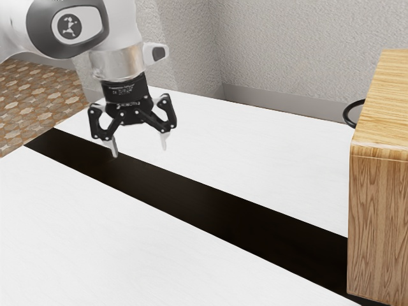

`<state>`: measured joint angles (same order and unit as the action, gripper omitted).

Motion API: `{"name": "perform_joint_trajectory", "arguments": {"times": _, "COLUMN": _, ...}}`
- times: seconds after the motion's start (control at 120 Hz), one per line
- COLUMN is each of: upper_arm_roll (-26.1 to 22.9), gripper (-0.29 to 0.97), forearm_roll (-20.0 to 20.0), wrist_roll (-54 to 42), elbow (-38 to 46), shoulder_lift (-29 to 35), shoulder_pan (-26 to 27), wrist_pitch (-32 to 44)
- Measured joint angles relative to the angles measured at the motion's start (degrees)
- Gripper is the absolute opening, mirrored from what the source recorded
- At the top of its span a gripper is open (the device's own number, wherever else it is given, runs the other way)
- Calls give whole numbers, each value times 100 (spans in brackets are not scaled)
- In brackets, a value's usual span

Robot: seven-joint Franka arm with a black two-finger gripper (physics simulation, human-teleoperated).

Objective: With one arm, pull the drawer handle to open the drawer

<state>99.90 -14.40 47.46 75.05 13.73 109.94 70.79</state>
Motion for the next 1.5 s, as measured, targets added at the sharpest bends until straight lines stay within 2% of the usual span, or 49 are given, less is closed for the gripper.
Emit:
{"name": "perform_joint_trajectory", "arguments": {"times": 0.267, "upper_arm_roll": 3, "gripper": 68, "forearm_roll": -28, "wrist_roll": 1612, "elbow": -21, "shoulder_lift": -15, "shoulder_pan": 5, "wrist_pitch": 701}}
{"name": "perform_joint_trajectory", "arguments": {"times": 0.317, "upper_arm_roll": -34, "gripper": 68, "forearm_roll": -14, "wrist_roll": 1841, "elbow": -363, "shoulder_lift": -92, "shoulder_pan": 2, "wrist_pitch": 735}}
{"name": "perform_joint_trajectory", "arguments": {"times": 0.417, "upper_arm_roll": -410, "gripper": 68, "forearm_roll": 59, "wrist_roll": 2250, "elbow": -999, "shoulder_lift": -121, "shoulder_pan": 38, "wrist_pitch": 929}}
{"name": "perform_joint_trajectory", "arguments": {"times": 0.525, "upper_arm_roll": -562, "gripper": 68, "forearm_roll": 114, "wrist_roll": 2598, "elbow": -862, "shoulder_lift": -32, "shoulder_pan": 300, "wrist_pitch": 1677}}
{"name": "perform_joint_trajectory", "arguments": {"times": 0.625, "upper_arm_roll": -536, "gripper": 68, "forearm_roll": 418, "wrist_roll": 2852, "elbow": -539, "shoulder_lift": 78, "shoulder_pan": 542, "wrist_pitch": 2456}}
{"name": "perform_joint_trajectory", "arguments": {"times": 0.717, "upper_arm_roll": -515, "gripper": 68, "forearm_roll": 534, "wrist_roll": 3053, "elbow": -322, "shoulder_lift": 125, "shoulder_pan": 754, "wrist_pitch": 3091}}
{"name": "perform_joint_trajectory", "arguments": {"times": 0.75, "upper_arm_roll": -329, "gripper": 68, "forearm_roll": 569, "wrist_roll": 3118, "elbow": -197, "shoulder_lift": 124, "shoulder_pan": 872, "wrist_pitch": 3347}}
{"name": "perform_joint_trajectory", "arguments": {"times": 0.783, "upper_arm_roll": 67, "gripper": 68, "forearm_roll": 608, "wrist_roll": 3177, "elbow": -134, "shoulder_lift": 141, "shoulder_pan": 1174, "wrist_pitch": 3576}}
{"name": "perform_joint_trajectory", "arguments": {"times": 0.917, "upper_arm_roll": 2185, "gripper": 67, "forearm_roll": 773, "wrist_roll": 3306, "elbow": -333, "shoulder_lift": 730, "shoulder_pan": 2999, "wrist_pitch": 4530}}
{"name": "perform_joint_trajectory", "arguments": {"times": 0.975, "upper_arm_roll": 2610, "gripper": 65, "forearm_roll": 848, "wrist_roll": 3326, "elbow": -442, "shoulder_lift": 970, "shoulder_pan": 3419, "wrist_pitch": 4879}}
{"name": "perform_joint_trajectory", "arguments": {"times": 1.142, "upper_arm_roll": 2832, "gripper": 63, "forearm_roll": 920, "wrist_roll": 3271, "elbow": -512, "shoulder_lift": 1103, "shoulder_pan": 3908, "wrist_pitch": 5522}}
{"name": "perform_joint_trajectory", "arguments": {"times": 1.5, "upper_arm_roll": 2820, "gripper": 58, "forearm_roll": 966, "wrist_roll": 3018, "elbow": -453, "shoulder_lift": 1253, "shoulder_pan": 4264, "wrist_pitch": 5989}}
